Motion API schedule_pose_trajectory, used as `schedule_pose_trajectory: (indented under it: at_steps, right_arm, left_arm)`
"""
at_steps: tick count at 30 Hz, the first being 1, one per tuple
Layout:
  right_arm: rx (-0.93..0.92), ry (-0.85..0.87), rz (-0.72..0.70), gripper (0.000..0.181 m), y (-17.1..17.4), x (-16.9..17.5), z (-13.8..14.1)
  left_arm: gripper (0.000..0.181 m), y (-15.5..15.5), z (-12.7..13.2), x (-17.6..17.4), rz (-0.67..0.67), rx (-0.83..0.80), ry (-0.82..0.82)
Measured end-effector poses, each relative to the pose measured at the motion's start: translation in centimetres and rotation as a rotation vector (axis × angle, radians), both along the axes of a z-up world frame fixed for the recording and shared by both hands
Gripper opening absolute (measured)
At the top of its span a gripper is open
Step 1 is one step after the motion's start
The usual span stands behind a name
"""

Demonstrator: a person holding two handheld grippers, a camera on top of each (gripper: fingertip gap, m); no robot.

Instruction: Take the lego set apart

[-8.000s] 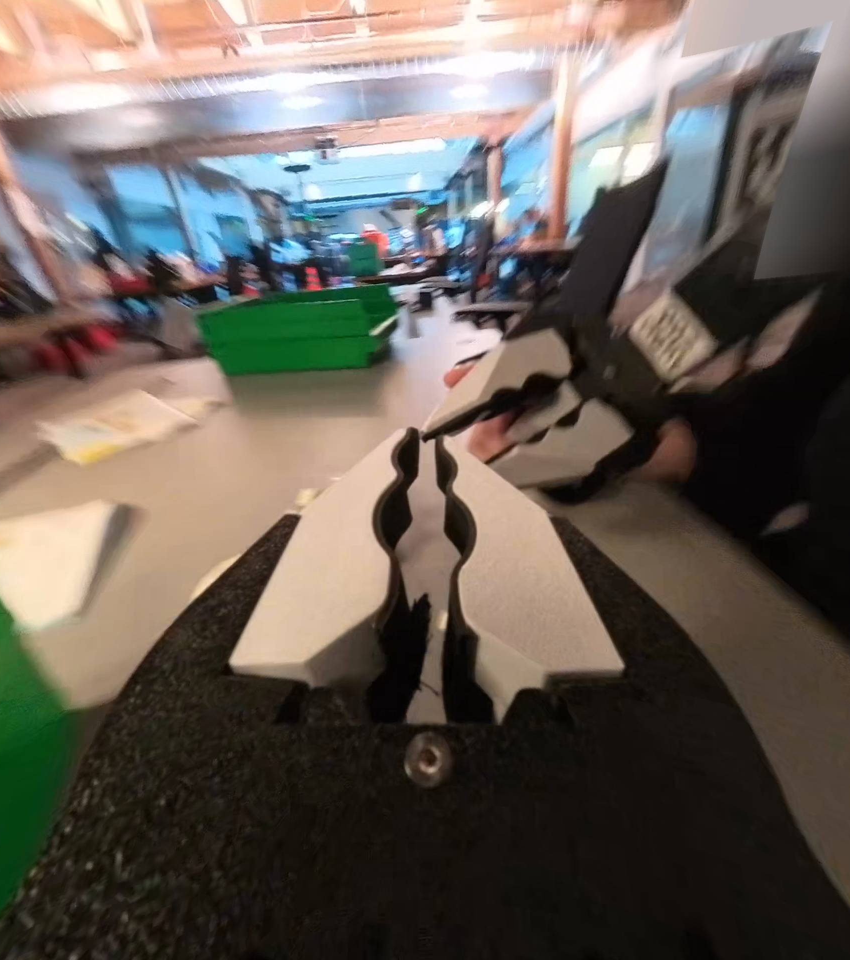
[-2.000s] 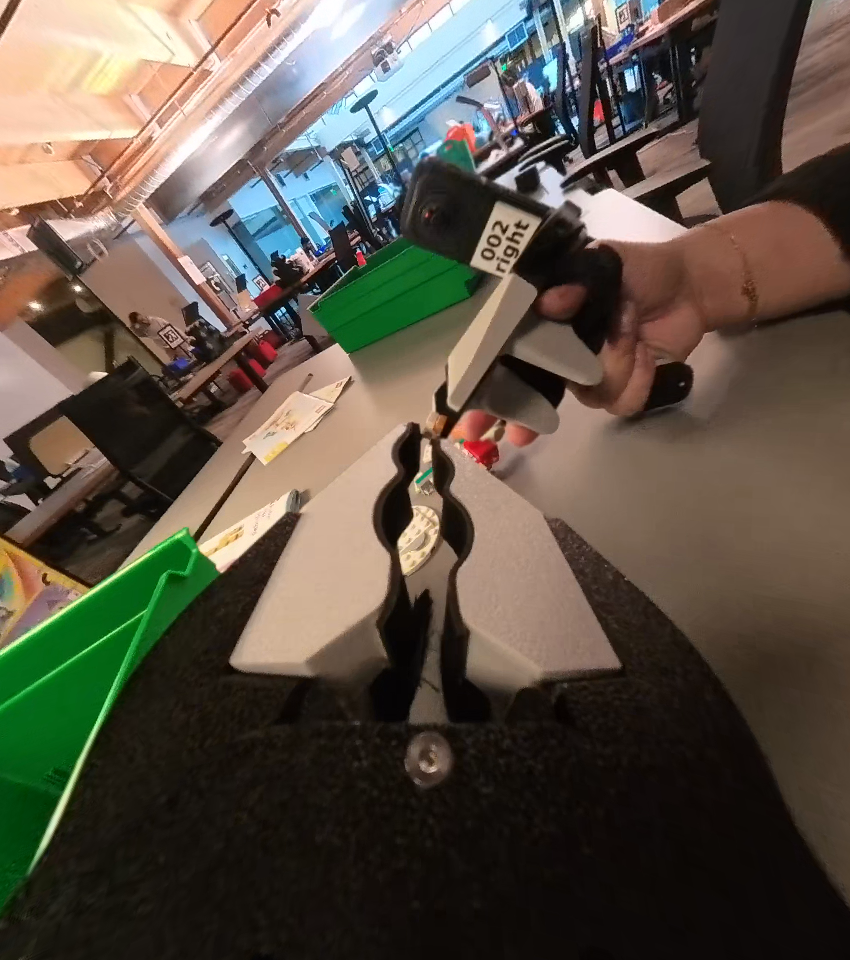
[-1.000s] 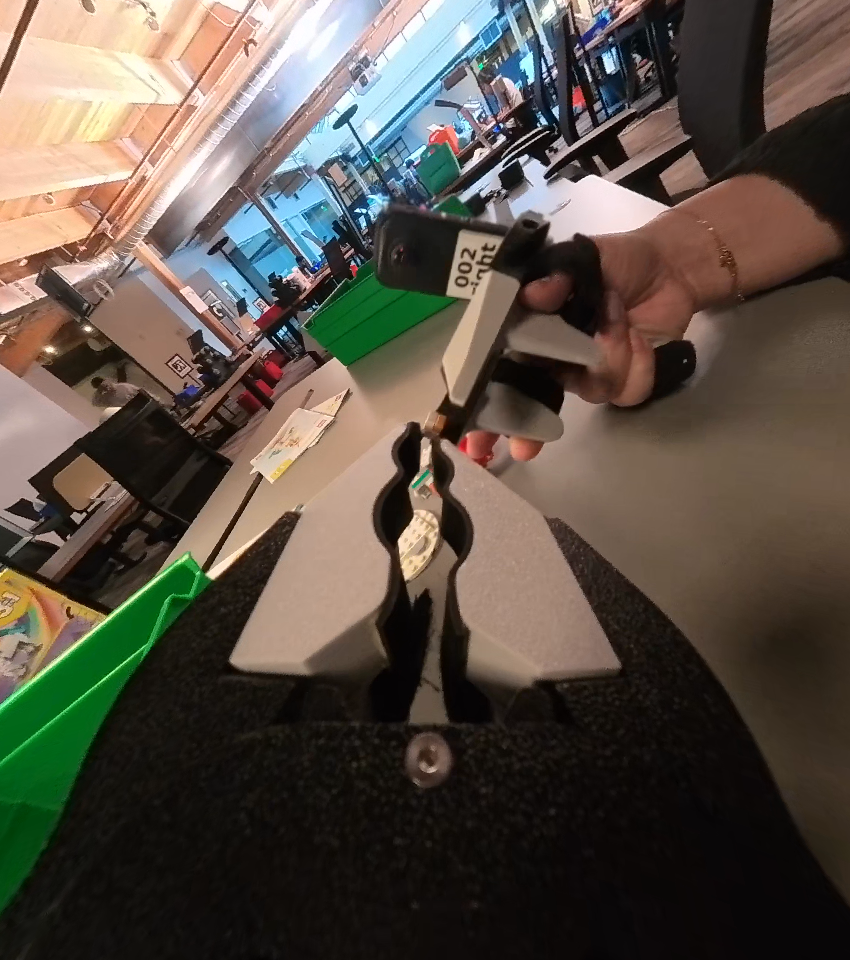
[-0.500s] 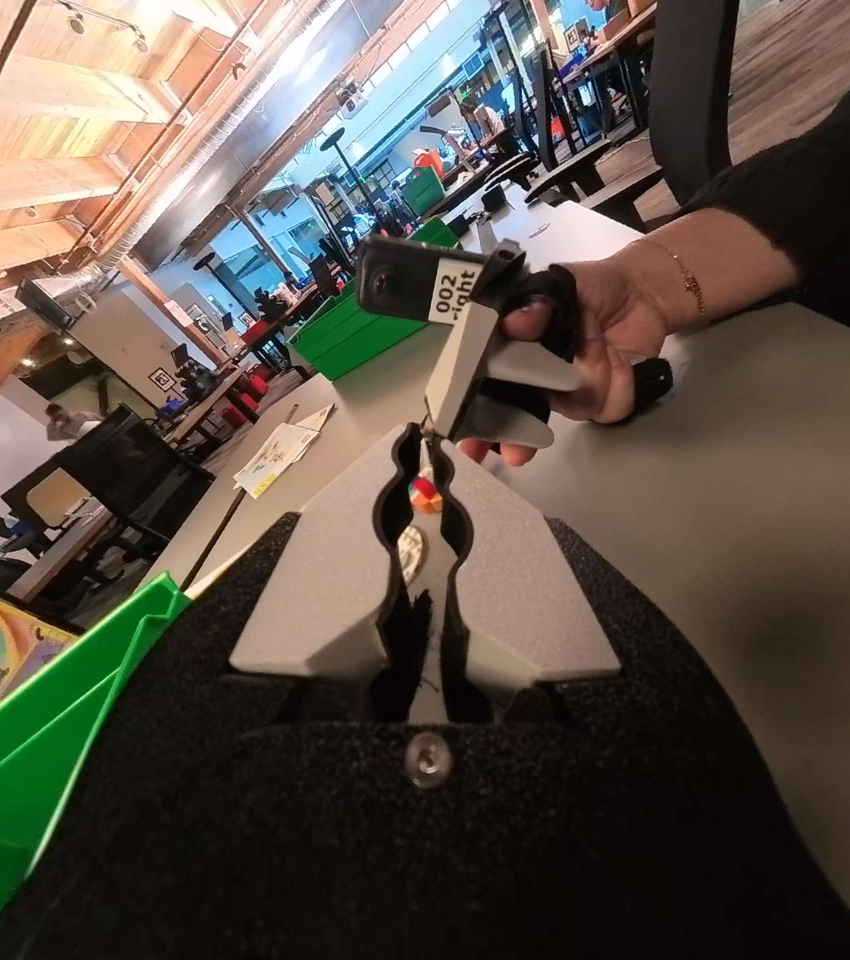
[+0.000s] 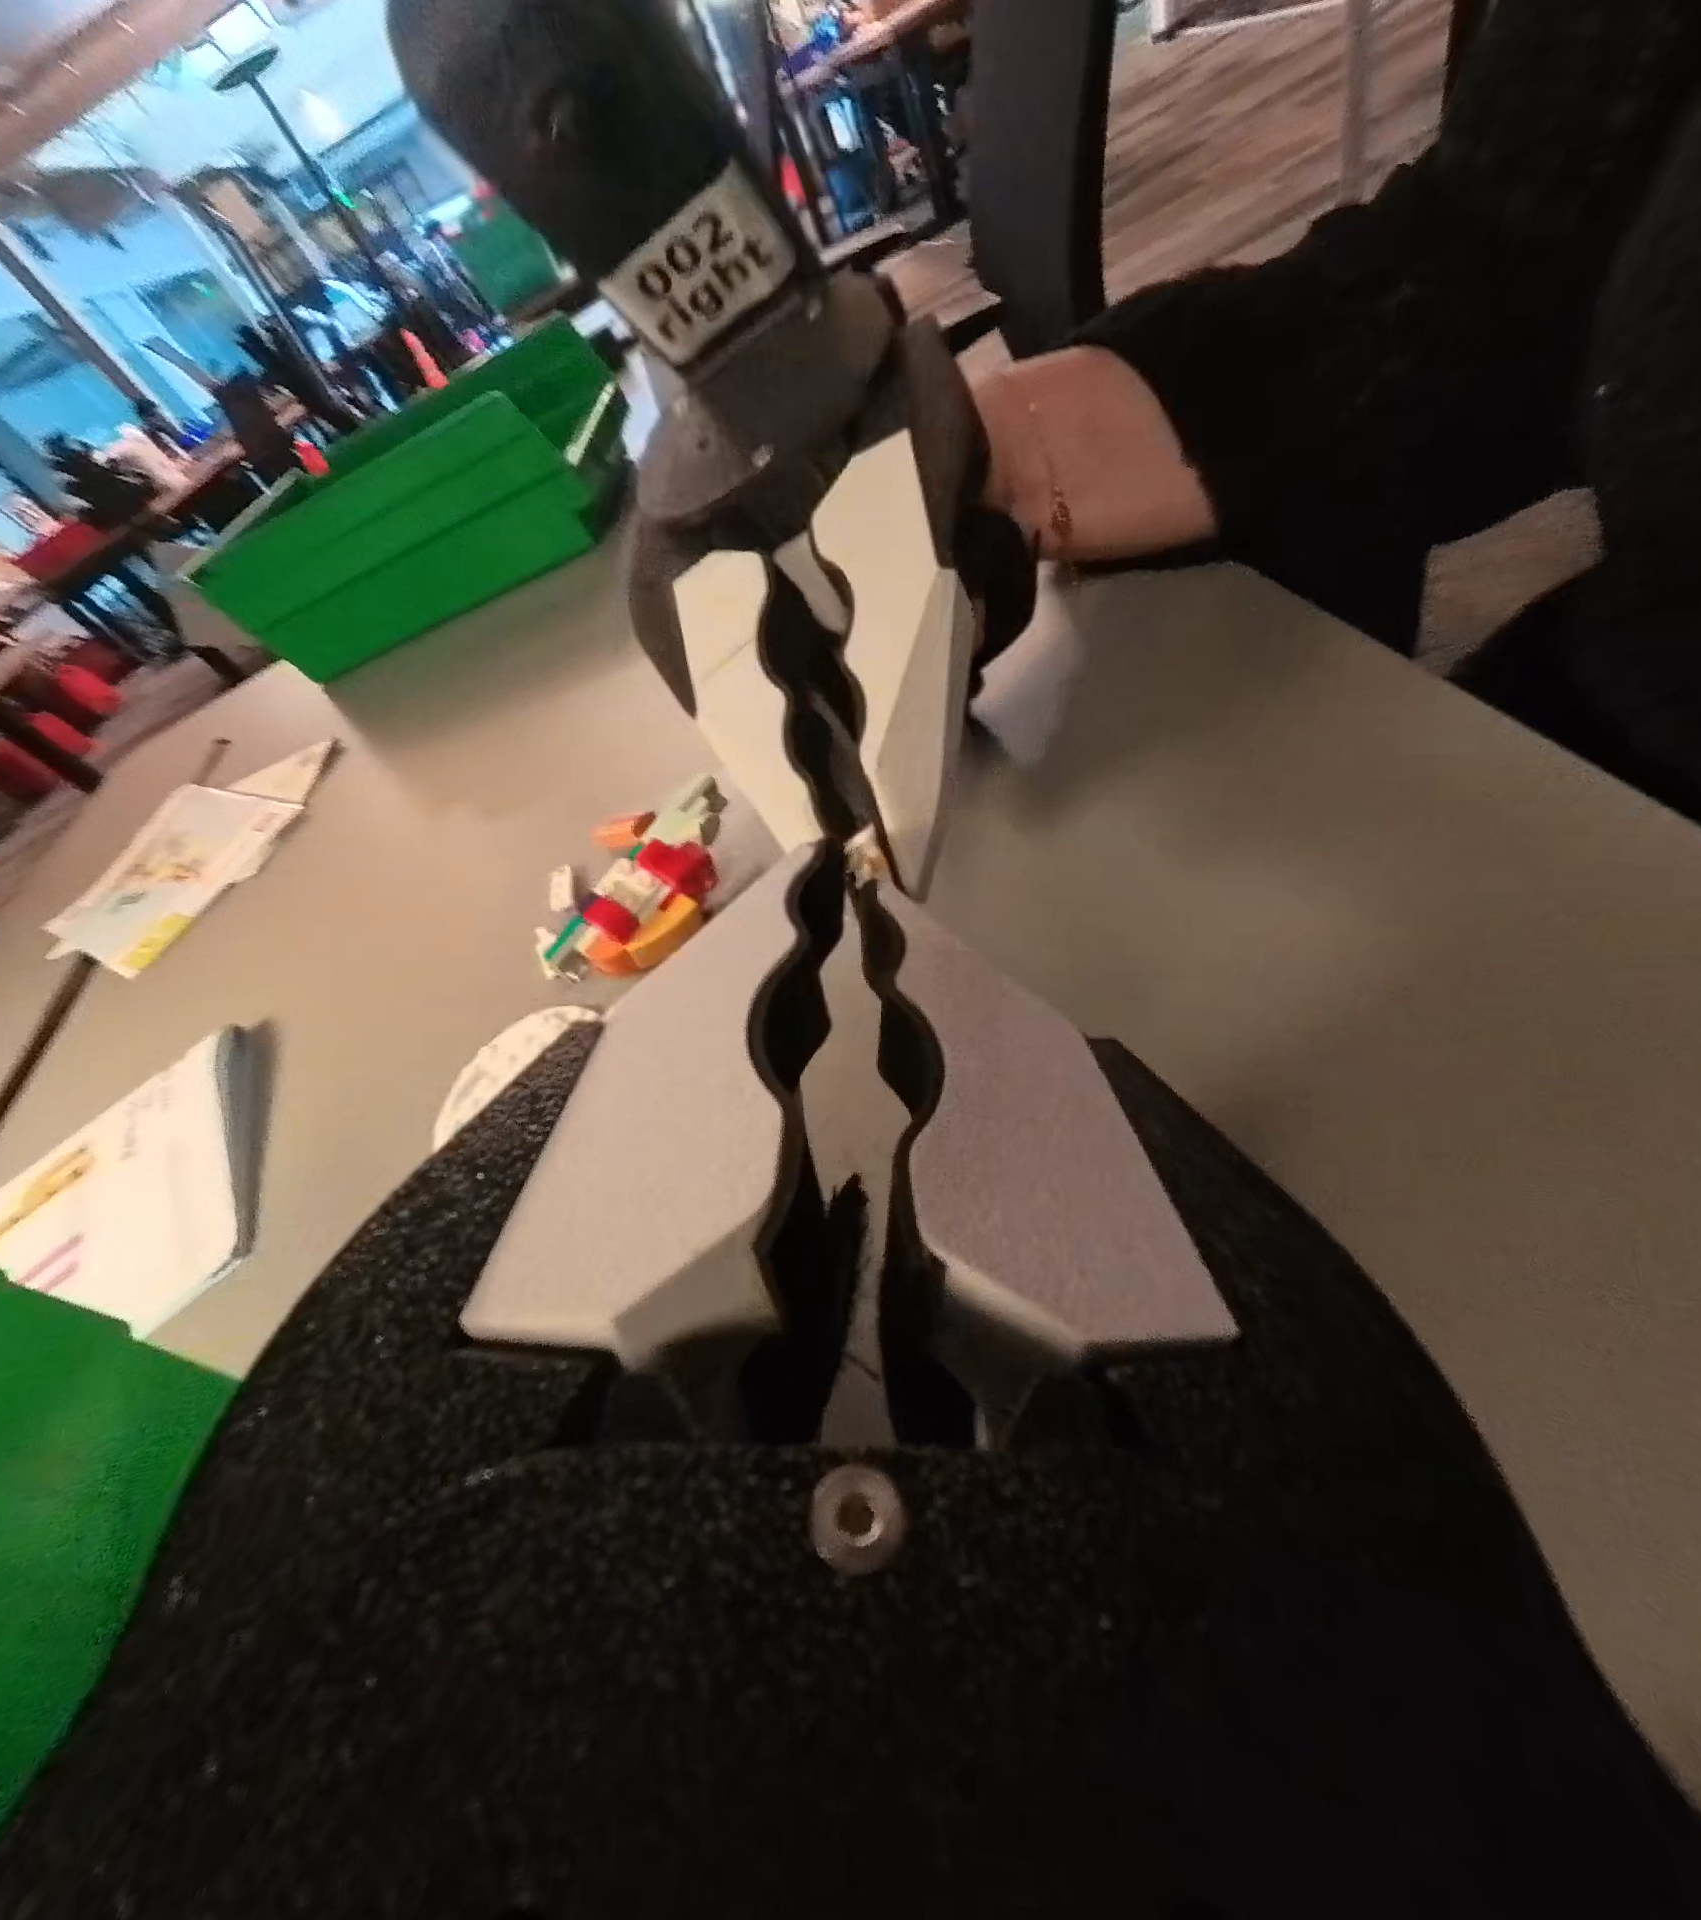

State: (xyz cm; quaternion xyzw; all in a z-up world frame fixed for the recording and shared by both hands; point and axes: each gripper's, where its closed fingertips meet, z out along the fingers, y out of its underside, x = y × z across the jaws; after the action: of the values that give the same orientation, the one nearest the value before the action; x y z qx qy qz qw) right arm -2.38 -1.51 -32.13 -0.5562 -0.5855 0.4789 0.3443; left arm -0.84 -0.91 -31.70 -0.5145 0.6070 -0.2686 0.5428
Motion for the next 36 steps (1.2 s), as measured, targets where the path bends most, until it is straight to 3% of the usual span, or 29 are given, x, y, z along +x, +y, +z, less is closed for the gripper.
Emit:
schedule_pose_trajectory:
  at_steps: [3, 8, 14, 18, 22, 27, 29, 36]
  right_arm:
    - [0.198, -0.099, -0.008, 0.006, 0.2, 0.0, -1.7]
    - [0.22, -0.109, -0.035, 0.006, 0.7, 0.1, -1.8]
    - [0.222, -0.1, -0.138, 0.006, 2.3, 0.0, -1.6]
    - [0.334, 0.025, -0.334, 0.006, 4.9, 0.0, 0.6]
    - [0.609, 0.09, -0.471, 0.007, 6.2, 0.4, 2.0]
    - [0.922, 0.093, -0.483, 0.006, 5.7, 0.1, 2.6]
    - [0.973, 0.101, -0.472, 0.006, 5.3, 0.0, 2.8]
    - [1.122, 0.114, -0.517, 0.006, 5.4, 0.4, 3.6]
  left_arm:
    - [0.0, 0.0, -1.4, -0.2, -0.012, -0.037, 0.057]
    - [0.0, 0.5, -1.4, -0.2, 0.019, -0.012, 0.055]
    - [0.0, 2.1, -1.3, -0.5, 0.143, 0.223, 0.083]
    - [0.005, 4.1, -0.4, -1.3, 0.306, 0.332, 0.086]
    - [0.015, 4.1, 0.8, -1.2, 0.316, 0.141, -0.055]
    - [0.011, 4.4, 2.8, -2.0, 0.29, -0.106, -0.269]
    - [0.0, 4.6, 2.9, -2.3, 0.29, -0.11, -0.28]
    - [0.0, 3.6, 2.9, -1.7, 0.223, -0.096, -0.244]
